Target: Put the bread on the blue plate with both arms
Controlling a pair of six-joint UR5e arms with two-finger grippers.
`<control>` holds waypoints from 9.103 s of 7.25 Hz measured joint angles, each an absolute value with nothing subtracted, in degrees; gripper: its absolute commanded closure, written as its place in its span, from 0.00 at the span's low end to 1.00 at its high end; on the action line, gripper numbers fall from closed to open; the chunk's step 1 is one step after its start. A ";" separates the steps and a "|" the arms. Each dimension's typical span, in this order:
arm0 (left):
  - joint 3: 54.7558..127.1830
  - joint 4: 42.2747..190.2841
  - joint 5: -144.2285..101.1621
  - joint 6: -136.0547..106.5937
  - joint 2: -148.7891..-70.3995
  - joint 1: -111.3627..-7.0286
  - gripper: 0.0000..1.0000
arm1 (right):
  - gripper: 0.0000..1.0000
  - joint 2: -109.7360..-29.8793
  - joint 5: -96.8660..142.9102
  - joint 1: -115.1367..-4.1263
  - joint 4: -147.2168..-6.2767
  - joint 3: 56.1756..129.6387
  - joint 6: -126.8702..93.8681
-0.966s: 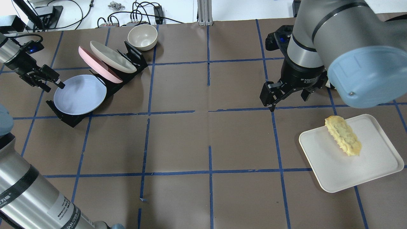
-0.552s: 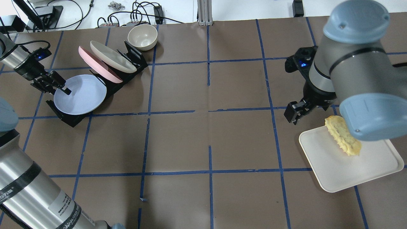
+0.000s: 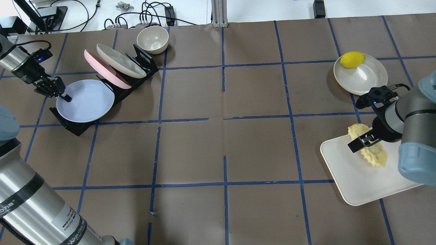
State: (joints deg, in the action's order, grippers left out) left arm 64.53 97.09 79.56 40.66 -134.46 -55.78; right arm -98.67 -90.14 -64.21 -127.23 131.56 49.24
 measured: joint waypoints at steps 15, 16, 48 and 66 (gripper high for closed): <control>93.59 98.36 75.81 16.89 -100.23 -78.27 0.94 | 0.90 -97.31 -88.61 -81.56 -99.23 110.86 24.10; 94.66 94.15 72.57 14.30 -101.58 -81.36 0.94 | 0.89 -96.91 -88.84 -85.57 -96.03 107.28 18.12; 85.23 96.39 91.47 4.18 -91.54 -87.57 0.00 | 0.00 -95.03 -88.98 -91.98 -97.50 101.27 7.38; 86.12 99.96 90.31 0.17 -89.16 -87.46 0.00 | 0.00 -96.59 -88.26 -92.15 -97.75 100.48 7.85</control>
State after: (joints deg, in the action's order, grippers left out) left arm 86.12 99.96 90.31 0.17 -89.16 -87.46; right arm -96.59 -88.26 -92.15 -97.75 100.48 7.85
